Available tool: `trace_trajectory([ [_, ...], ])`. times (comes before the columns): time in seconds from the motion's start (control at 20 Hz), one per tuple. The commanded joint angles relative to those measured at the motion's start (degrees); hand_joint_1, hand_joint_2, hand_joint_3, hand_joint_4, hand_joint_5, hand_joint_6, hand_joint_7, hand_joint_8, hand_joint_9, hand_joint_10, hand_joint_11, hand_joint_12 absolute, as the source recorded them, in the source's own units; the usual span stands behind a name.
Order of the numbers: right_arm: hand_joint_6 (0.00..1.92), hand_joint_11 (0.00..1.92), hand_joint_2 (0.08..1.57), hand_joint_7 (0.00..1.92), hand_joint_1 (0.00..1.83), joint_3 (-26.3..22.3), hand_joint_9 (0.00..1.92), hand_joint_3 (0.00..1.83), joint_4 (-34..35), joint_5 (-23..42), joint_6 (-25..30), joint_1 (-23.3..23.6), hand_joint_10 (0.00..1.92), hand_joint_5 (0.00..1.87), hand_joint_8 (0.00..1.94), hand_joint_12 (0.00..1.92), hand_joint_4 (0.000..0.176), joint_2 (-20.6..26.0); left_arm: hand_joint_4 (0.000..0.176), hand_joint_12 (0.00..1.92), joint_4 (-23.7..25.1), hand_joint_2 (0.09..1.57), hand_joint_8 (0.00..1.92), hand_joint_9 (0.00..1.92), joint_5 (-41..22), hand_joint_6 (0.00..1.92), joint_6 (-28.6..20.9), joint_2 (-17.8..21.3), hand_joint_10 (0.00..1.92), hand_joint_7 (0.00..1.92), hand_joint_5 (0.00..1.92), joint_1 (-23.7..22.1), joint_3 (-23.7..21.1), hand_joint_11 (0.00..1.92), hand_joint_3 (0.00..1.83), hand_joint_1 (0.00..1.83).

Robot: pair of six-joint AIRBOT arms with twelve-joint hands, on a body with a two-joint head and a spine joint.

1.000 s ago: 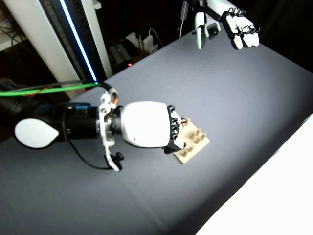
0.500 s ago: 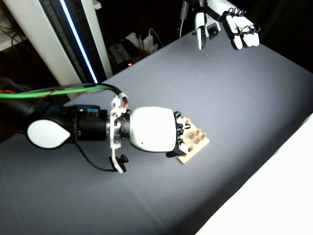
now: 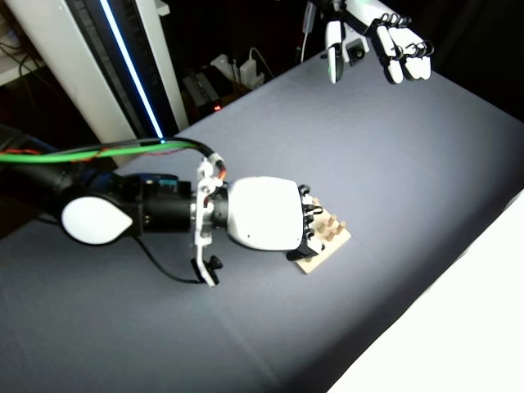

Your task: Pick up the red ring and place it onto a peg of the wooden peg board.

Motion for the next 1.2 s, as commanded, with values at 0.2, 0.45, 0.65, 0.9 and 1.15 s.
trace_trajectory([
  [0.2,0.7,0.73,1.02,1.26,1.28,0.07,1.06,0.01,0.59,4.39,0.0,0.61,0.71,1.12,0.54,1.26,0.0,0.25,0.06,0.57,0.76,1.12,0.0,0.18,-6.87,0.0,-0.68,-0.04,0.0,0.21,0.32,-0.39,0.14,0.0,0.0,0.62],
  [0.45,0.17,0.58,0.97,0.86,1.09,-0.95,0.91,0.0,1.16,5.98,0.0,0.61,0.21,0.79,0.05,1.18,0.0,0.64,0.06,0.55,0.74,1.12,0.0,0.17,-7.12,0.0,-0.94,-0.05,0.0,0.21,0.32,-0.18,0.09,0.0,0.0,0.6],
  [0.65,0.02,0.42,0.94,0.79,1.09,-3.74,0.77,0.0,5.04,11.65,-0.08,0.59,0.14,0.79,0.02,1.06,0.0,3.49,0.05,0.55,0.57,1.11,0.0,0.17,-7.75,0.0,-1.2,-0.04,0.01,0.23,0.34,0.13,-0.14,0.0,0.0,0.61],
  [0.9,0.0,0.28,0.96,0.81,1.03,-7.56,0.7,0.0,11.88,19.96,-3.05,-1.12,0.23,0.8,0.01,1.24,0.0,9.31,0.053,0.55,-0.13,1.12,0.0,0.18,-9.63,0.0,-1.71,0.04,0.0,0.22,0.33,1.18,-0.47,0.0,0.0,0.61],
  [1.15,0.0,0.43,1.0,0.82,1.07,-14.31,0.68,0.0,25.94,41.76,-3.45,-14.41,0.41,0.79,0.01,1.07,0.0,17.76,0.044,0.35,0.4,1.13,0.0,0.13,-14.93,0.0,-3.04,0.08,0.0,0.18,0.28,1.34,-0.96,0.0,0.0,0.65],
])
